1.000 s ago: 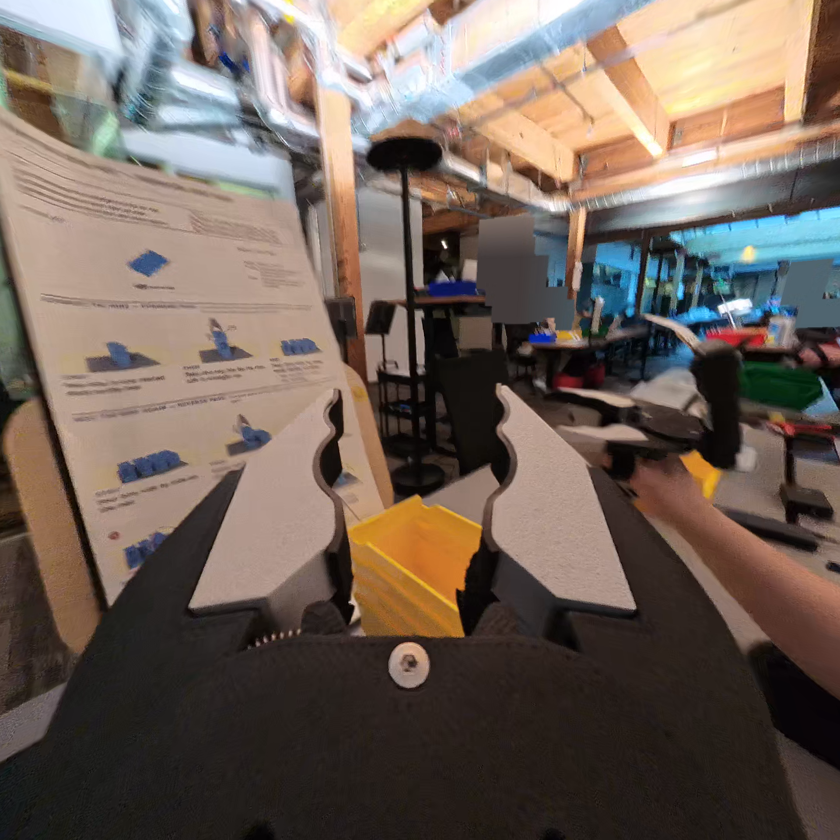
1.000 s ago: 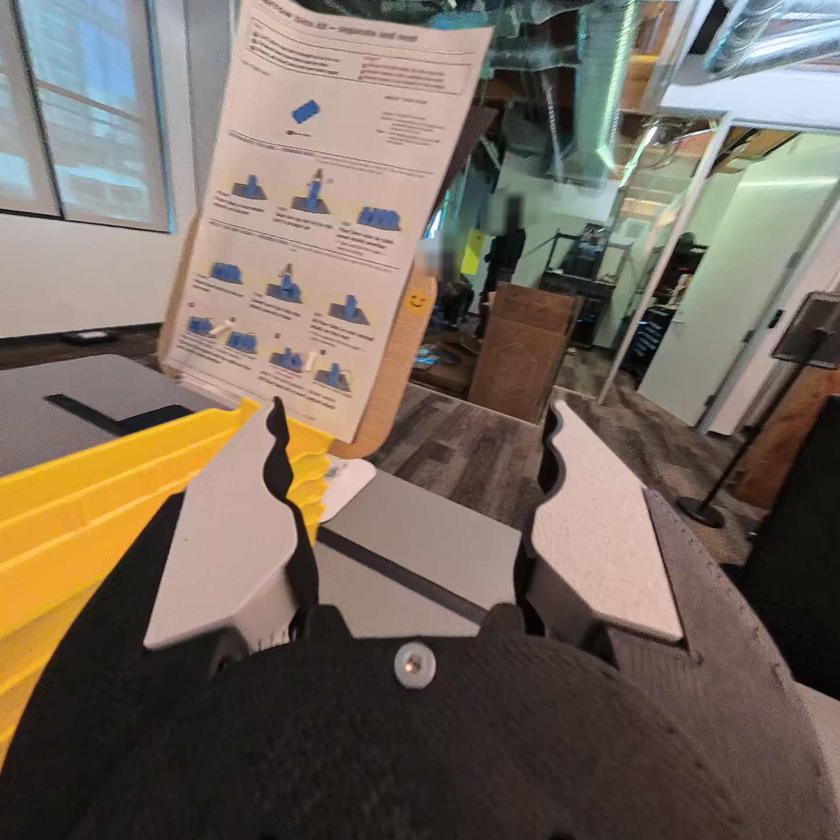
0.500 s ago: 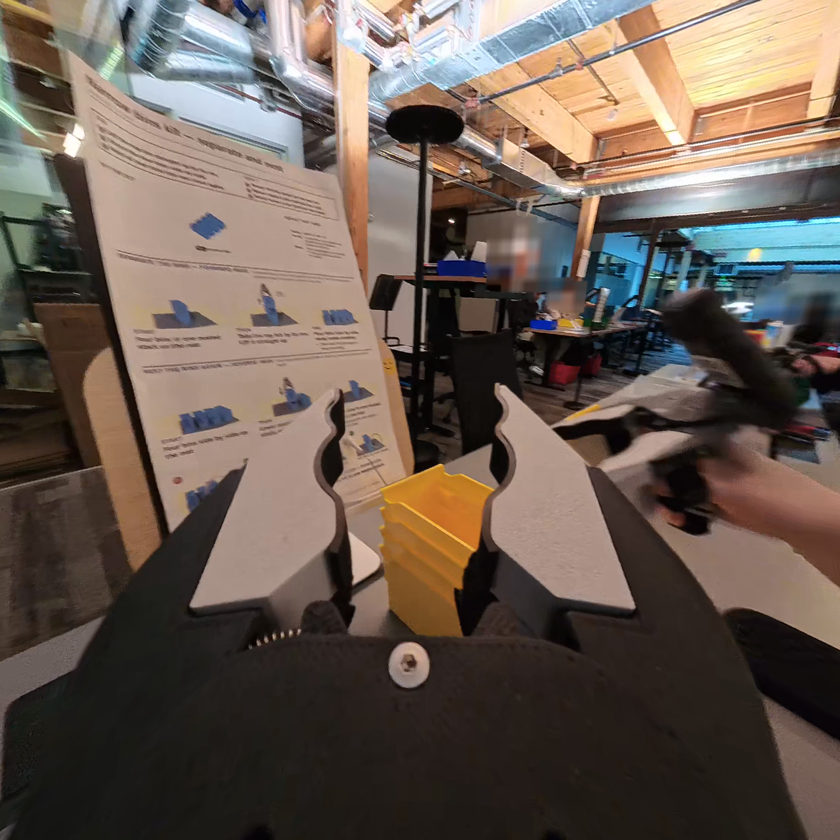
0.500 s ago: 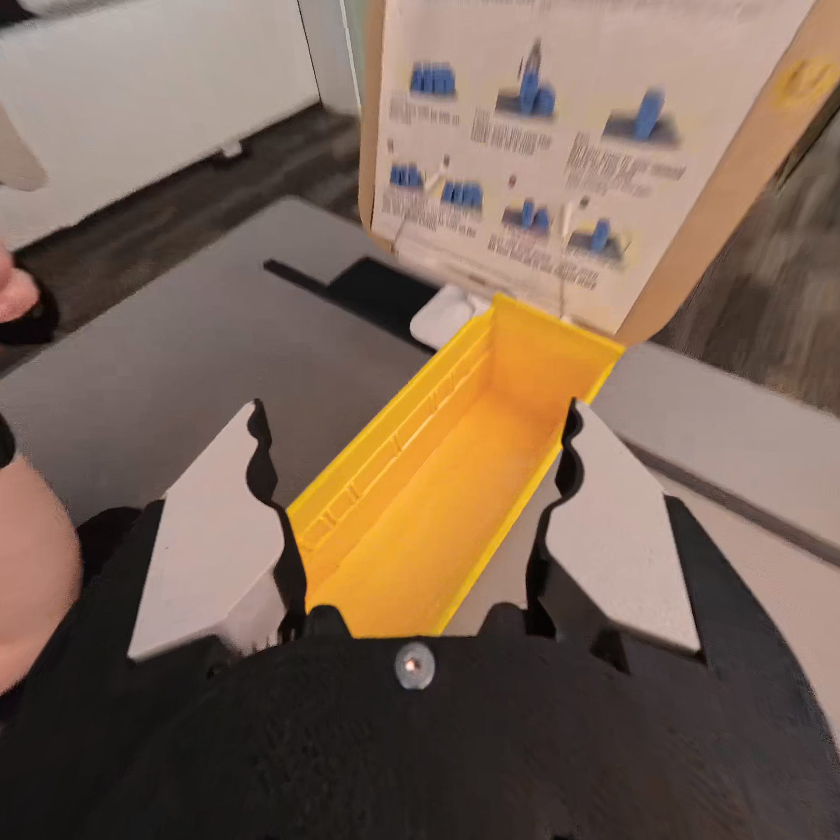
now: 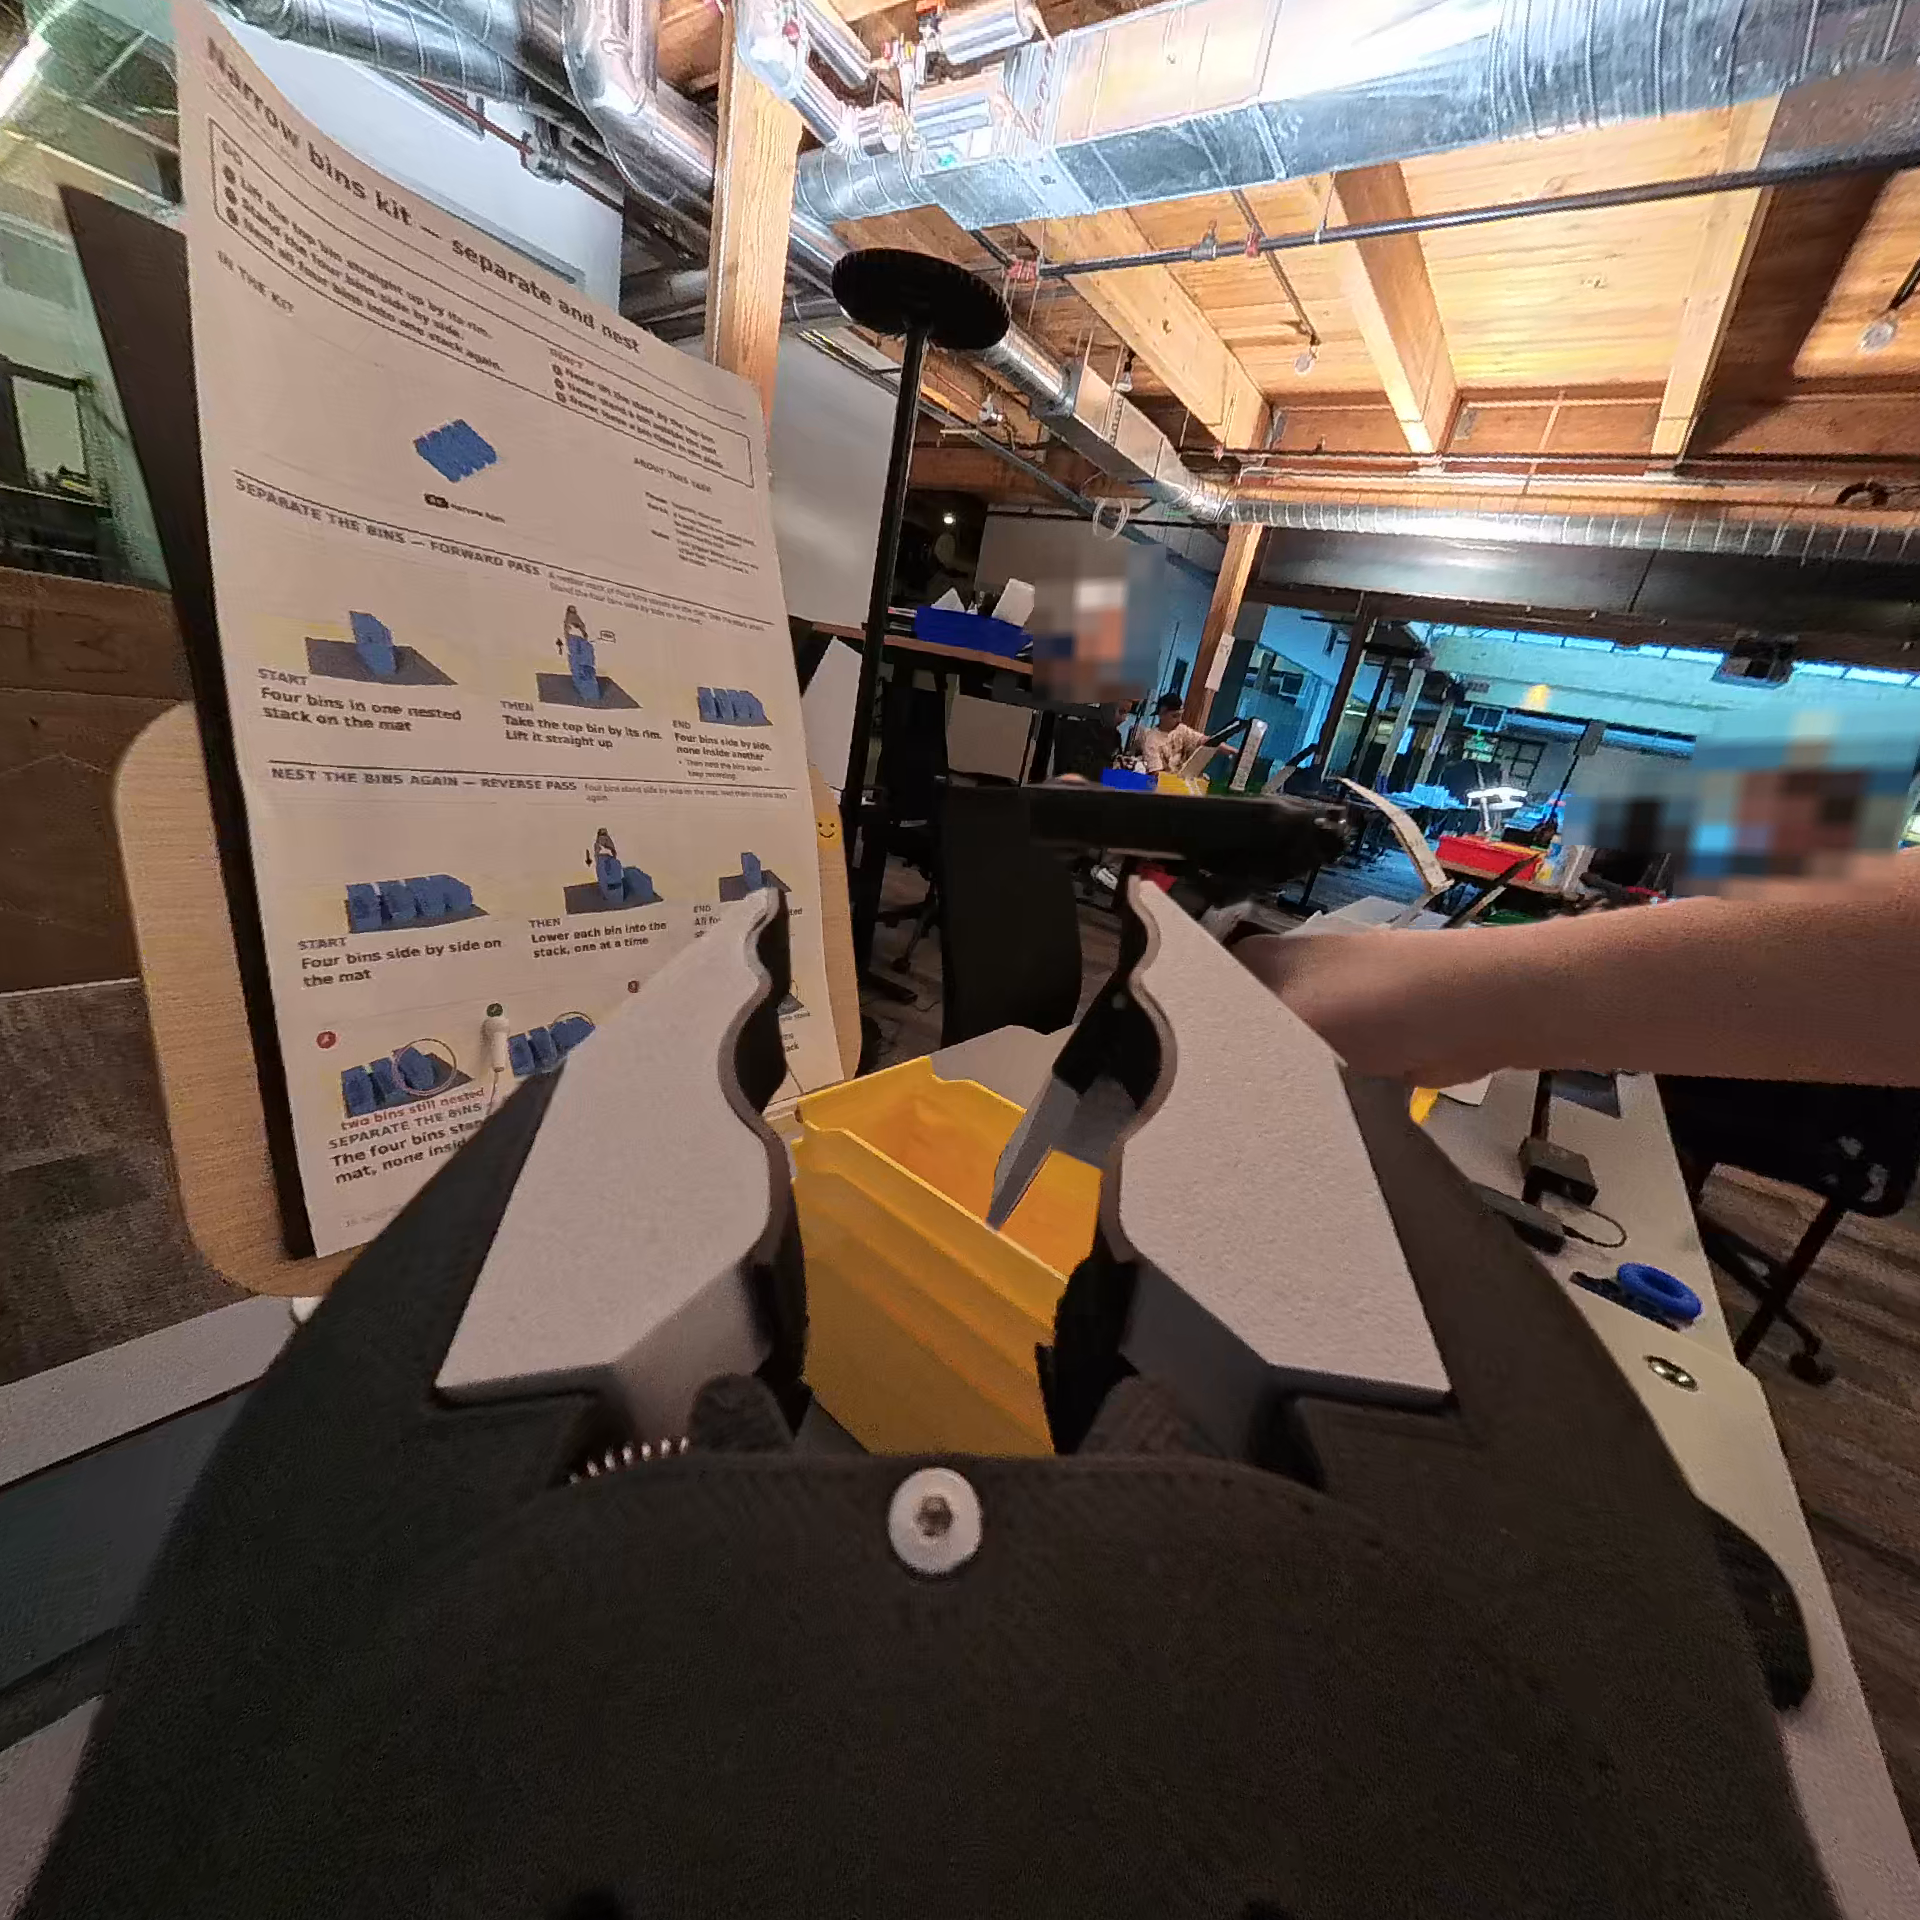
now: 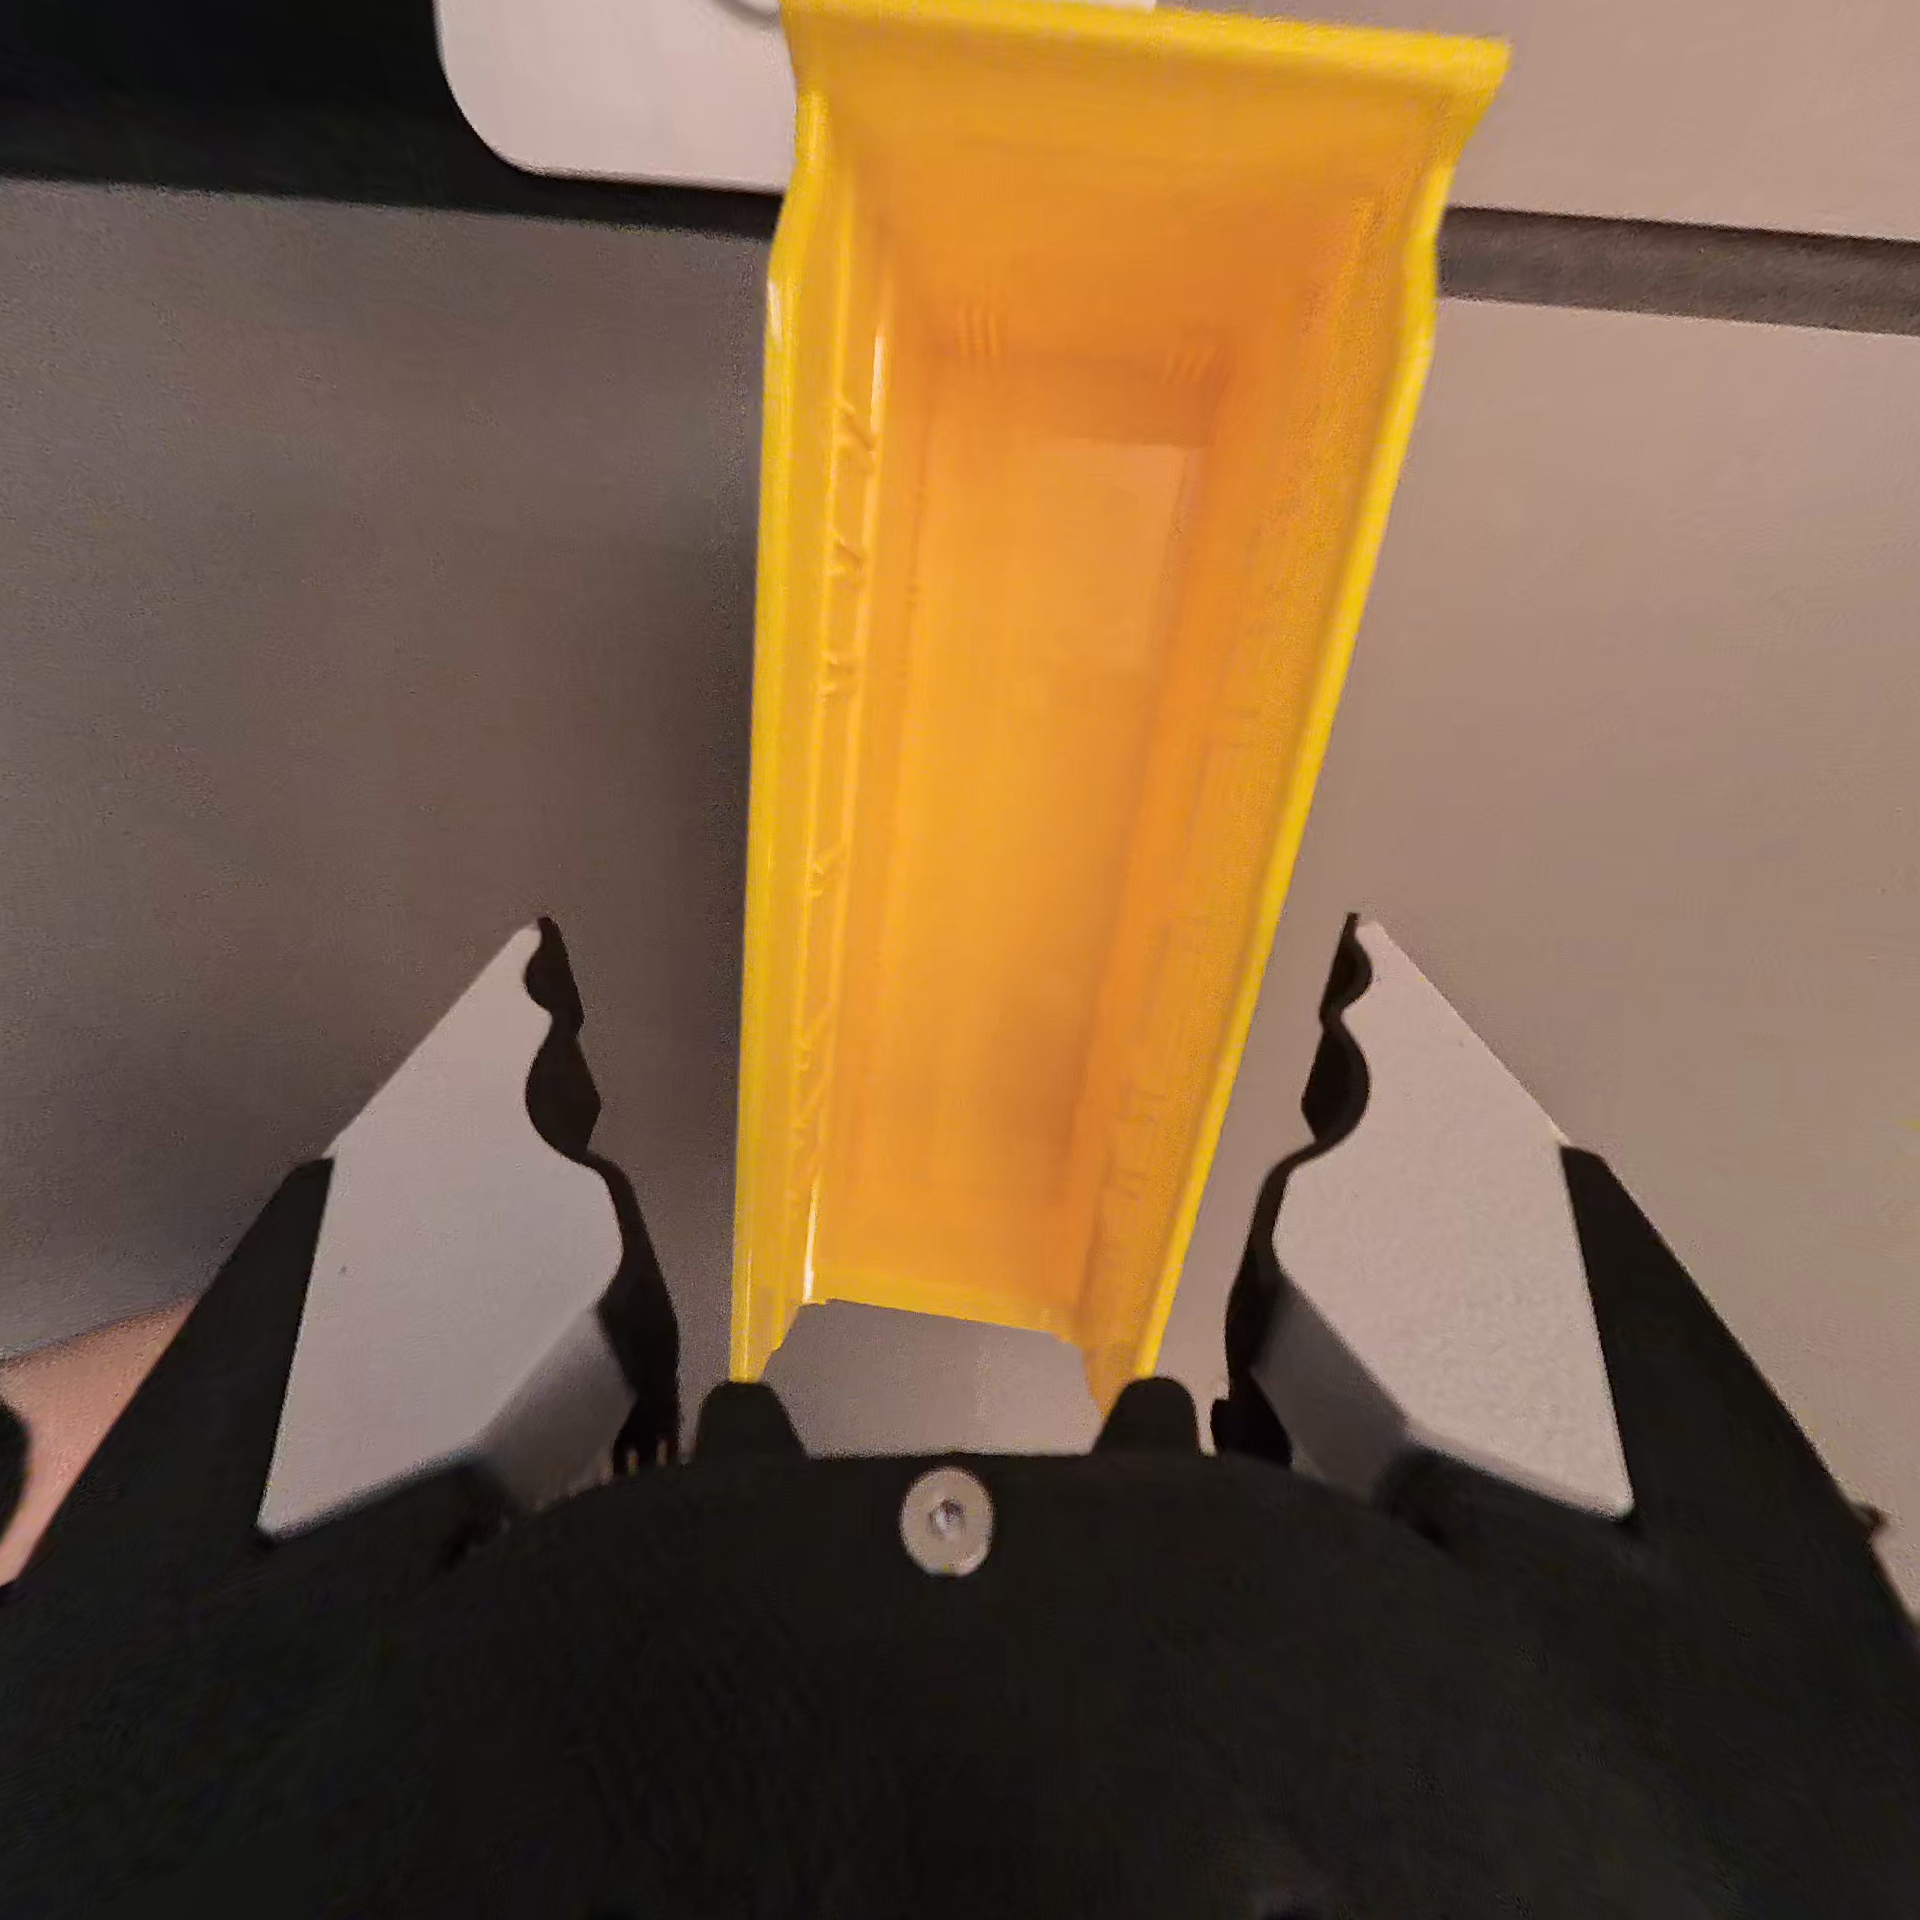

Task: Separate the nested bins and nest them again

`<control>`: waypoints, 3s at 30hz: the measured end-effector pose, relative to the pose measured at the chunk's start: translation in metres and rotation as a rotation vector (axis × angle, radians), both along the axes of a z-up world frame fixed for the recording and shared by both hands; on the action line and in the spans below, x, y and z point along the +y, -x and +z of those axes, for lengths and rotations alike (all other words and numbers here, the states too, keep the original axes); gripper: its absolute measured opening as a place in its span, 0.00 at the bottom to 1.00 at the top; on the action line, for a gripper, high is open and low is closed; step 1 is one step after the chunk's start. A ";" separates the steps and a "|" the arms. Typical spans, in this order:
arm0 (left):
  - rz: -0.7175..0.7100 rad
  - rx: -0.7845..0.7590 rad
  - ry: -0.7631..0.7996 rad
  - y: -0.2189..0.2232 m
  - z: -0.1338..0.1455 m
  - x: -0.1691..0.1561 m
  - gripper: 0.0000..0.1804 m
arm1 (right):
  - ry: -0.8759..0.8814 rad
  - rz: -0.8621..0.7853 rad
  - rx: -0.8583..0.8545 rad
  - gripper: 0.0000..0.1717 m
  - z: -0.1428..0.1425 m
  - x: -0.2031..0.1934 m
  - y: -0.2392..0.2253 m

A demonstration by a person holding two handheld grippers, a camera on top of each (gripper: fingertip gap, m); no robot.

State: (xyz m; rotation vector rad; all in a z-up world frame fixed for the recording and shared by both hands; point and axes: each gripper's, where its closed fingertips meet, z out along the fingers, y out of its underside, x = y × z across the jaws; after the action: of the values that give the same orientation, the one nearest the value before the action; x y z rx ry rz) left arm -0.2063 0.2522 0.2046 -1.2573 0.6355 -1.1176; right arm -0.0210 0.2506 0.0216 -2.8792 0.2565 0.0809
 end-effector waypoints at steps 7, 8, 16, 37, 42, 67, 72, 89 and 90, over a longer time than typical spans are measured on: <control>-0.056 -0.009 0.038 0.002 -0.003 -0.002 0.34 | 0.167 -0.023 -0.083 0.79 -0.036 -0.016 -0.004; -0.059 -0.015 0.041 0.003 -0.002 -0.001 0.34 | 0.171 -0.029 -0.086 0.77 -0.039 -0.016 -0.005; -0.086 -0.031 0.065 0.004 -0.003 -0.001 0.32 | 0.220 -0.022 -0.098 0.66 -0.036 -0.018 -0.007; -0.109 0.004 0.084 -0.001 -0.008 -0.005 0.31 | 0.226 0.017 -0.094 0.64 0.040 -0.025 -0.001; -0.109 -0.001 0.075 -0.001 -0.005 -0.008 0.31 | 0.175 0.001 -0.085 0.64 0.087 -0.038 -0.025; -0.133 -0.027 0.074 0.002 0.000 -0.014 0.30 | 0.086 -0.149 -0.133 0.63 -0.096 -0.067 -0.194; -0.132 0.016 0.071 -0.009 -0.004 -0.018 0.30 | 0.065 -0.135 -0.124 0.65 -0.110 -0.064 -0.194; -0.017 0.182 -0.050 -0.065 -0.011 -0.039 0.38 | -0.645 0.124 -0.174 0.73 0.024 -0.019 -0.156; 0.004 0.192 -0.063 -0.068 -0.012 -0.039 0.39 | -0.752 0.125 -0.146 0.73 0.045 -0.020 -0.150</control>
State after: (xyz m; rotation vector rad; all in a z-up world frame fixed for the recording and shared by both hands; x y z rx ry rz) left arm -0.1379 0.2129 0.1927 -1.3209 0.8060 -0.9730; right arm 0.1288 0.2310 0.0662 -2.1352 0.0049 -0.0120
